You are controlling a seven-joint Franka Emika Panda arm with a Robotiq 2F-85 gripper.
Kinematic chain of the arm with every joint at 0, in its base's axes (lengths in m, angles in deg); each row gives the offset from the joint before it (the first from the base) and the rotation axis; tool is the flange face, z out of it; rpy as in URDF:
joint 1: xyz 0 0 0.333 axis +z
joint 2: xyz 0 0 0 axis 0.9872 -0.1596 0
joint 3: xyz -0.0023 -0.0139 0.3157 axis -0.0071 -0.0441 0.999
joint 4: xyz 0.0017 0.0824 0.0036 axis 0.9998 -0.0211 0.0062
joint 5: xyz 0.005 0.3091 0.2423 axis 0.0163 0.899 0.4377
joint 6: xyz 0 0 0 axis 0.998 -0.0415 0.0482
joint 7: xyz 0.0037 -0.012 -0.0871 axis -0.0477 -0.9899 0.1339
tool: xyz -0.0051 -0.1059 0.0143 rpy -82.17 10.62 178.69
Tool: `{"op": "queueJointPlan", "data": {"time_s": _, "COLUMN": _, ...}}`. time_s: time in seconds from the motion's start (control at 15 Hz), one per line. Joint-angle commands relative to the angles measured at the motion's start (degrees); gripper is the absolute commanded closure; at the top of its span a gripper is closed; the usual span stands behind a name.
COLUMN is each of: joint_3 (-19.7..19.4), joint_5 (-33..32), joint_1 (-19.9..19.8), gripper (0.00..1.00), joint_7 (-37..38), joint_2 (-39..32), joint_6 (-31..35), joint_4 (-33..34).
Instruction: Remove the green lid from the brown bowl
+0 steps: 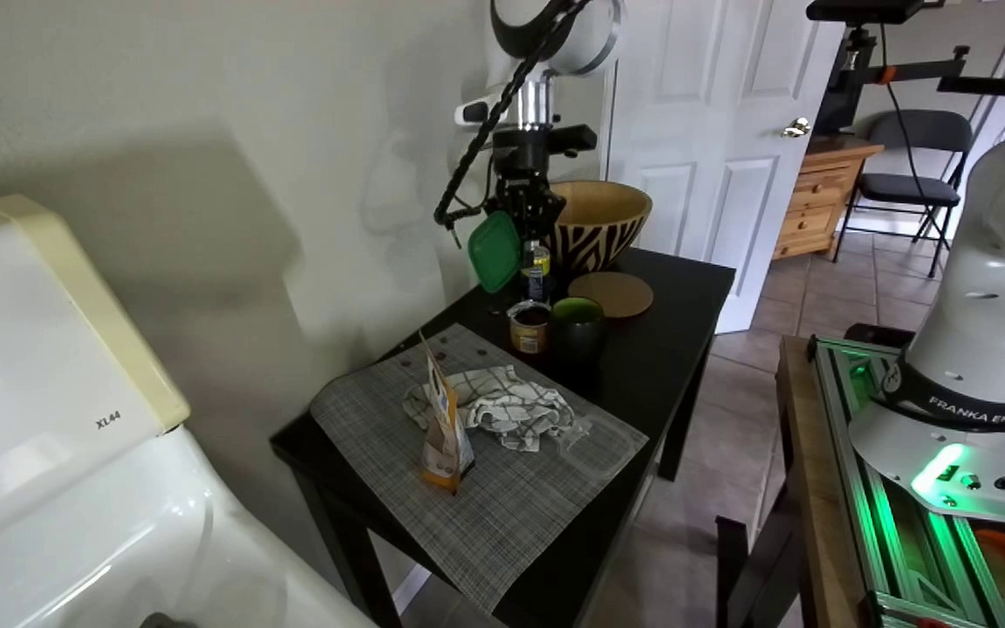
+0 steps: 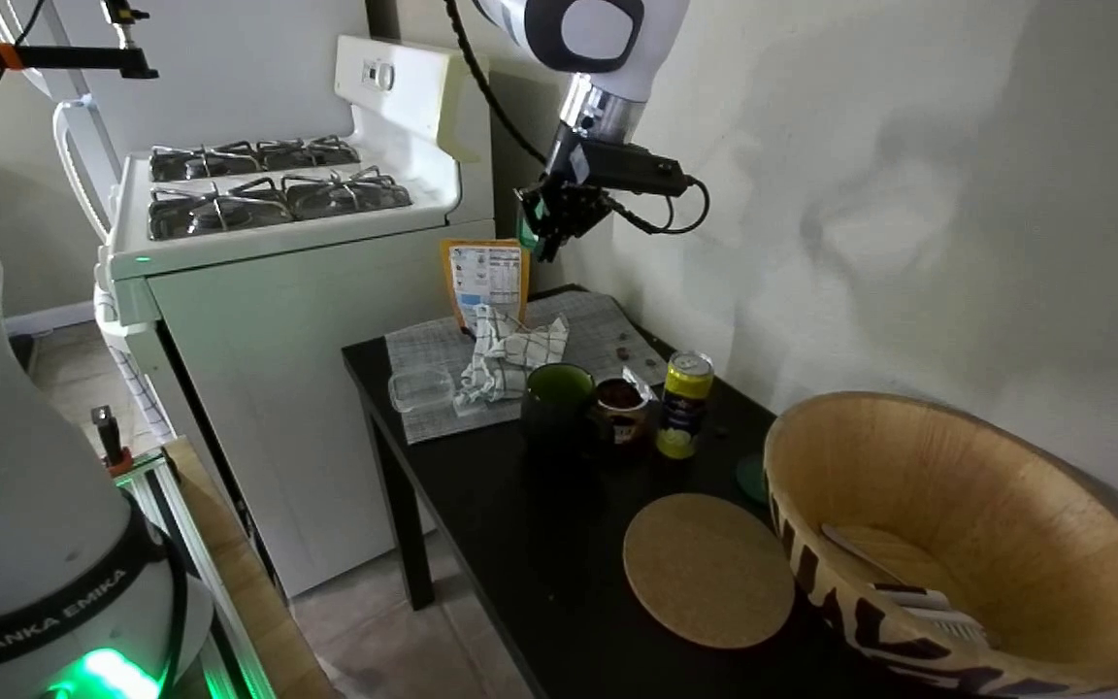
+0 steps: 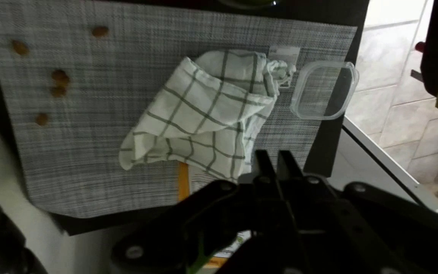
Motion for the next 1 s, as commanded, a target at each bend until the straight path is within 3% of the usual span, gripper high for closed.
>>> {"op": "queueJointPlan", "data": {"time_s": 0.0, "joint_3": 2.5, "joint_5": -1.2, "joint_1": 1.7, "gripper": 0.98, "joint_7": -0.7, "joint_2": -8.0, "joint_6": -6.6, "joint_4": 6.0}}
{"op": "queueJointPlan", "data": {"time_s": 0.47, "joint_3": 2.7, "joint_5": -4.7, "joint_1": 1.0, "gripper": 0.98, "joint_7": 6.2, "joint_2": -14.2, "joint_6": -10.5, "joint_4": 9.5}}
{"op": "queueJointPlan", "data": {"time_s": 0.53, "joint_3": 2.7, "joint_5": -5.0, "joint_1": 0.8, "gripper": 0.66, "joint_7": 7.2, "joint_2": -14.7, "joint_6": -11.0, "joint_4": 10.0}}
{"op": "queueJointPlan", "data": {"time_s": 0.67, "joint_3": 2.9, "joint_5": -5.5, "joint_1": 0.3, "gripper": 0.58, "joint_7": 8.7, "joint_2": -15.3, "joint_6": -11.0, "joint_4": 10.7}}
{"op": "queueJointPlan", "data": {"time_s": 0.93, "joint_3": 2.8, "joint_5": -6.8, "joint_1": 0.0, "gripper": 0.27, "joint_7": 12.1, "joint_2": -15.1, "joint_6": -10.3, "joint_4": 11.2}}
